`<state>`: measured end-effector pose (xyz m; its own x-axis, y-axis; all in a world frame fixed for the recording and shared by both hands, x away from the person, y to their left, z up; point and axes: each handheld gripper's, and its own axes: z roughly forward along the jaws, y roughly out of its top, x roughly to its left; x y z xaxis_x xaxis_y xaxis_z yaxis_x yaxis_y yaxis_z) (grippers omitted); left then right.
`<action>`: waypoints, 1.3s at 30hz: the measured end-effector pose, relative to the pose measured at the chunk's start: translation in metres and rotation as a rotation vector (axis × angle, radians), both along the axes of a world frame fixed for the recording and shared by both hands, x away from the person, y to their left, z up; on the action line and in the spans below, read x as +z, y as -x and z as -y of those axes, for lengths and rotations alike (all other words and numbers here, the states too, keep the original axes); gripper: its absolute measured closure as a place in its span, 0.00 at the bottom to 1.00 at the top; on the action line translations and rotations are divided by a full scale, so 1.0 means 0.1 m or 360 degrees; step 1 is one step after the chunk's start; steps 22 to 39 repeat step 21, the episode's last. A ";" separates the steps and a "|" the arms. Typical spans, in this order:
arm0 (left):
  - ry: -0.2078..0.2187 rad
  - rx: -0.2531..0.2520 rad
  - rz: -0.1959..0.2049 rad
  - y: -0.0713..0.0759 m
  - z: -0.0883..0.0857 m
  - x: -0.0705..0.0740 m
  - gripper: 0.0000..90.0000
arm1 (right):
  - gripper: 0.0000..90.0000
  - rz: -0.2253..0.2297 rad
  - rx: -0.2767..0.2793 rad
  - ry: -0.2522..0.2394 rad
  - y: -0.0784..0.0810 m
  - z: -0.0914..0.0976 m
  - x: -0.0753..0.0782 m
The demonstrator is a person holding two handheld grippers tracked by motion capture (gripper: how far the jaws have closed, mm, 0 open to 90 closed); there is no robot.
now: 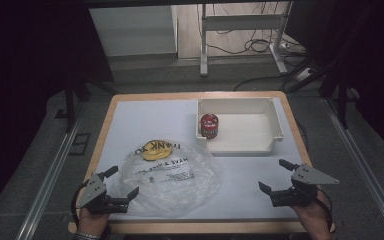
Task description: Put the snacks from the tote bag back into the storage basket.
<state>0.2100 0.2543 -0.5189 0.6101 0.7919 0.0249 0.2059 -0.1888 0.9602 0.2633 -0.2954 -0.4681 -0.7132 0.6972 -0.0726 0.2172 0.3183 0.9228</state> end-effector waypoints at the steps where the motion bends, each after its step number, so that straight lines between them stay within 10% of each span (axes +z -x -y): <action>1: 0.0000 0.0000 0.0000 0.00 0.00 0.00 0.00 | 0.00 0.0007 0.0001 0.0001 0.01 0.01 0.00; 39: 0.0001 0.0001 0.0001 0.00 0.00 0.00 0.01 | 0.00 0.0048 -0.0035 -0.0027 0.11 0.12 -0.06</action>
